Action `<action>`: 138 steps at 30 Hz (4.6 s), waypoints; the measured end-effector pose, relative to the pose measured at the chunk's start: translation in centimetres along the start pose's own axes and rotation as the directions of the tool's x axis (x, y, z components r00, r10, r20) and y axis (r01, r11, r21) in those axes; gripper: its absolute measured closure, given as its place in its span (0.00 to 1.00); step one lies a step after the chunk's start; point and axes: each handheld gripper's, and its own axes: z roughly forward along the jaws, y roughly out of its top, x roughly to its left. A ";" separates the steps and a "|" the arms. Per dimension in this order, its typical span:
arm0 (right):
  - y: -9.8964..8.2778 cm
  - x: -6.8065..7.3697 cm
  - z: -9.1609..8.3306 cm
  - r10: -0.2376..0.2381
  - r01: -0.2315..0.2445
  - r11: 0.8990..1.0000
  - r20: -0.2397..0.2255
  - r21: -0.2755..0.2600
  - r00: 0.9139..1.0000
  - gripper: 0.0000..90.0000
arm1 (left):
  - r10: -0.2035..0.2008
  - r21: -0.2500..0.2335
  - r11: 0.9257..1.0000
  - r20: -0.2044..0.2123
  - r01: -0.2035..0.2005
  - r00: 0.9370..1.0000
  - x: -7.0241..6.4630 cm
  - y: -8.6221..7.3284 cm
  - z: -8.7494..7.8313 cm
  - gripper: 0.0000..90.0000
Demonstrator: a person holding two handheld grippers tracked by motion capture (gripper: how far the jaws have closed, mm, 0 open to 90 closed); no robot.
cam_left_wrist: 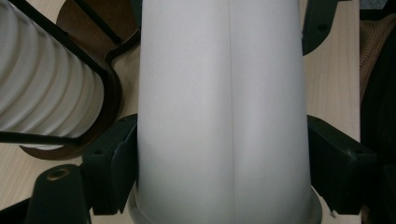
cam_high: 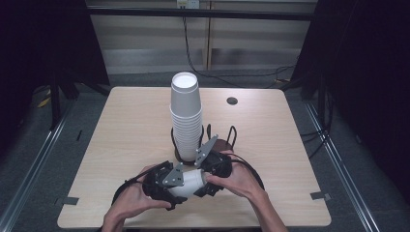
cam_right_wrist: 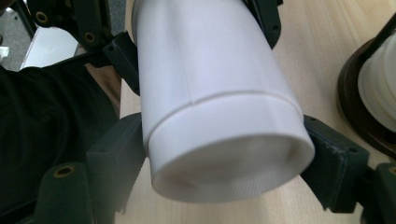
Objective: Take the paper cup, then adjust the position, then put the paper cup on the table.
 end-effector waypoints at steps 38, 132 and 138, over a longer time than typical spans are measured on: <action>0.2 0.2 0.0 -0.033 0.033 0.999 -0.017 0.021 0.999 0.26 | 0.028 -0.063 0.998 0.018 -0.027 0.999 0.0 -0.3 0.4 0.16; -4.2 -0.1 -0.5 0.062 -0.046 0.915 0.026 -0.401 0.998 0.26 | -0.313 -0.622 0.733 0.053 0.277 0.948 -0.2 -6.2 -1.5 0.17; -4.8 0.0 -0.5 0.059 -0.046 0.905 0.018 -0.424 0.998 0.26 | -0.331 -0.621 0.730 0.043 0.285 0.942 -0.1 -5.8 -1.1 0.17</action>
